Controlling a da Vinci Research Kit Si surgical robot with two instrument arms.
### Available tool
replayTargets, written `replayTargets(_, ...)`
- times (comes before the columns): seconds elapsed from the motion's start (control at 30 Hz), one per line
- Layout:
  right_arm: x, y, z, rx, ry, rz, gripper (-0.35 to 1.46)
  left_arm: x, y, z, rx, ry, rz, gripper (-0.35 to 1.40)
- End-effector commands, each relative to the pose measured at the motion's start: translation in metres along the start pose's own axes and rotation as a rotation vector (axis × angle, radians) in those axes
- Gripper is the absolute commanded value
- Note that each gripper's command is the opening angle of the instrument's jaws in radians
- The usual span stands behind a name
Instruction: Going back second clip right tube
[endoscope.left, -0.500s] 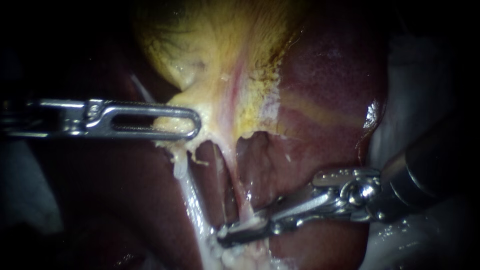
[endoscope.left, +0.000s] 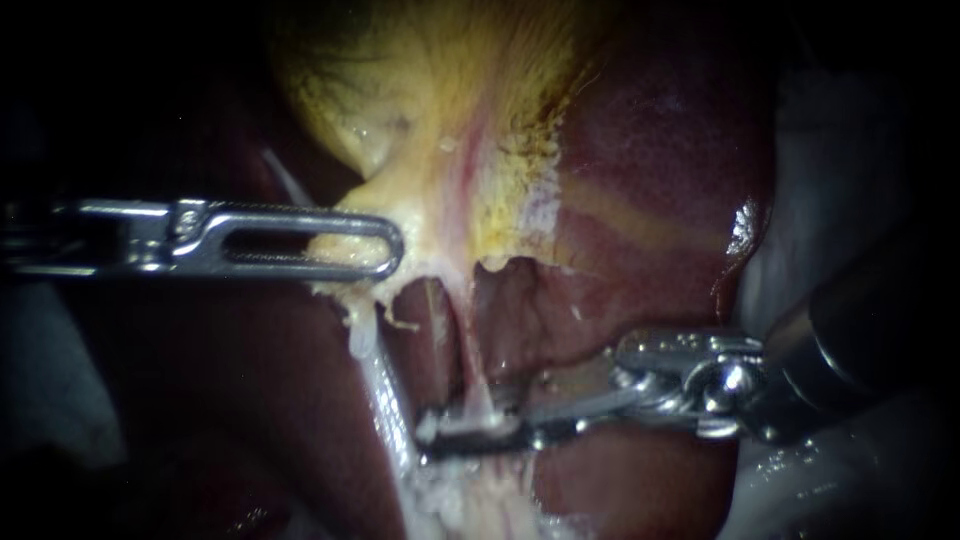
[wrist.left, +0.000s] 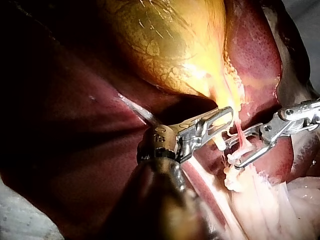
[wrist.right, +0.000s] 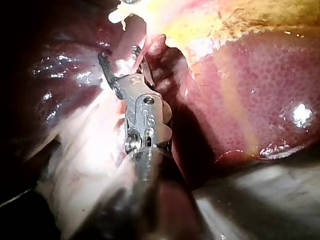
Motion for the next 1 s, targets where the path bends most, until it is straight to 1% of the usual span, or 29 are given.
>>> replayTargets(0.03,-0.0001,0.0000,-0.0002,-0.008,-0.001,-0.005,0.50,0.0000,0.0000,0.0000,0.000,0.000,0.000,-0.35)
replayTargets(0.2,-0.0004,-0.0001,-0.0009,-0.013,-0.005,-0.053,0.50,0.0001,0.0000,0.0000,0.000,0.000,0.000,-0.35)
replayTargets(0.4,-0.0010,0.0003,-0.0020,-0.012,-0.006,-0.071,0.50,0.0001,0.0000,0.0000,0.000,0.000,0.000,-0.35)
replayTargets(0.53,-0.0013,0.0006,-0.0039,-0.022,-0.008,-0.112,0.50,0.0001,0.0000,-0.0001,0.000,0.001,0.001,-0.35)
replayTargets(0.63,-0.0011,0.0010,-0.0060,-0.032,-0.009,-0.147,0.50,0.0001,0.0000,-0.0001,0.000,0.001,0.001,-0.35)
replayTargets(0.73,-0.0006,0.0013,-0.0085,-0.042,-0.011,-0.174,0.50,0.0001,0.0000,-0.0001,0.000,0.001,0.001,-0.35)
replayTargets(0.83,0.0003,0.0014,-0.0110,-0.047,-0.013,-0.206,0.50,0.0001,0.0001,-0.0001,0.000,0.001,0.001,-0.35)
replayTargets(1.0,0.0024,0.0017,-0.0146,-0.048,-0.019,-0.270,0.50,0.0002,0.0001,-0.0001,0.000,0.000,0.001,-0.35)
